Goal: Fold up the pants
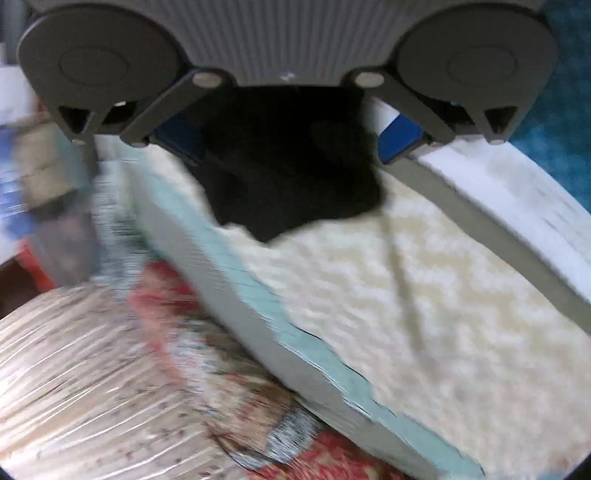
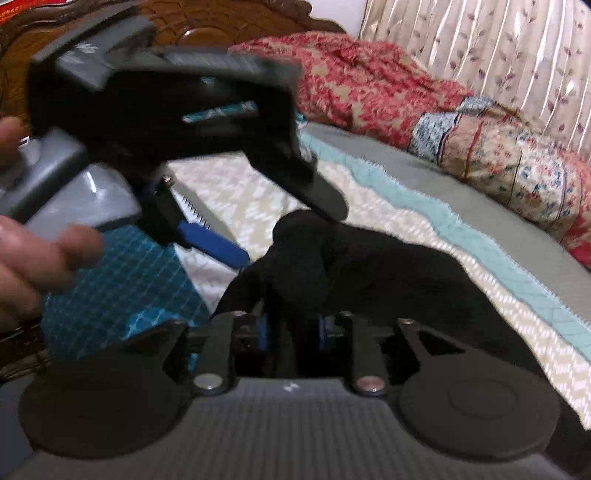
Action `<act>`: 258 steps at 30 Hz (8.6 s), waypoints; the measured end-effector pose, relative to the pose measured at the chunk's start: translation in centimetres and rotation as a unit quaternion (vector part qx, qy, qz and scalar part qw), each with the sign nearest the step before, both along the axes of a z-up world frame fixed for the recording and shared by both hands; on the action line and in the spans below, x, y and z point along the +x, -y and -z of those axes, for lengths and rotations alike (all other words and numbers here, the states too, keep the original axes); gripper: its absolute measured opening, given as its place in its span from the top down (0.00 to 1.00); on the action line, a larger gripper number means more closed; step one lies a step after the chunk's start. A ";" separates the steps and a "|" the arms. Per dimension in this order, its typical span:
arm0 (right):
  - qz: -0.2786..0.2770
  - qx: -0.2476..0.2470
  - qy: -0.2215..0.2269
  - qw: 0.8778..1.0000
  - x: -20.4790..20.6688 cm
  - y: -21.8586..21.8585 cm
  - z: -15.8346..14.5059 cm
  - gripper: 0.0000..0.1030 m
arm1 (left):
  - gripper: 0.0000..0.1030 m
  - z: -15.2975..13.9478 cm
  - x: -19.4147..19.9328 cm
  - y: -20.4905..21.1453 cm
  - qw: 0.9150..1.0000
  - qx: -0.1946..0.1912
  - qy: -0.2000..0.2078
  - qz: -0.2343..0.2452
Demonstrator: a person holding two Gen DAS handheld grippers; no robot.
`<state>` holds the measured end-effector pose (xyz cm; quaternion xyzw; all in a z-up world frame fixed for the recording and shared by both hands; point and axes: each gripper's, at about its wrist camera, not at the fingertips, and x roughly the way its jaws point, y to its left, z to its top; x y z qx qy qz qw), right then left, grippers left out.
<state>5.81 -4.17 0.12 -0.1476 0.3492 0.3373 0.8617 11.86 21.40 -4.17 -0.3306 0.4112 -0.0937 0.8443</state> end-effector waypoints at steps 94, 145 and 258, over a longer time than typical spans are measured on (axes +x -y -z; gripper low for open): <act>0.671 0.009 0.140 0.728 -6.2 50.1 -4.9 0.72 | 0.98 -2.6 7.7 24.5 0.916 0.347 0.143 0.140; 0.219 0.199 -0.146 0.944 0.9 16.5 0.3 0.55 | 0.59 -2.7 -4.8 6.8 0.966 0.247 0.076 0.017; 0.402 0.095 -0.033 0.910 -6.7 21.5 -1.3 0.59 | 0.50 -3.6 -12.6 11.6 0.987 0.106 0.040 0.112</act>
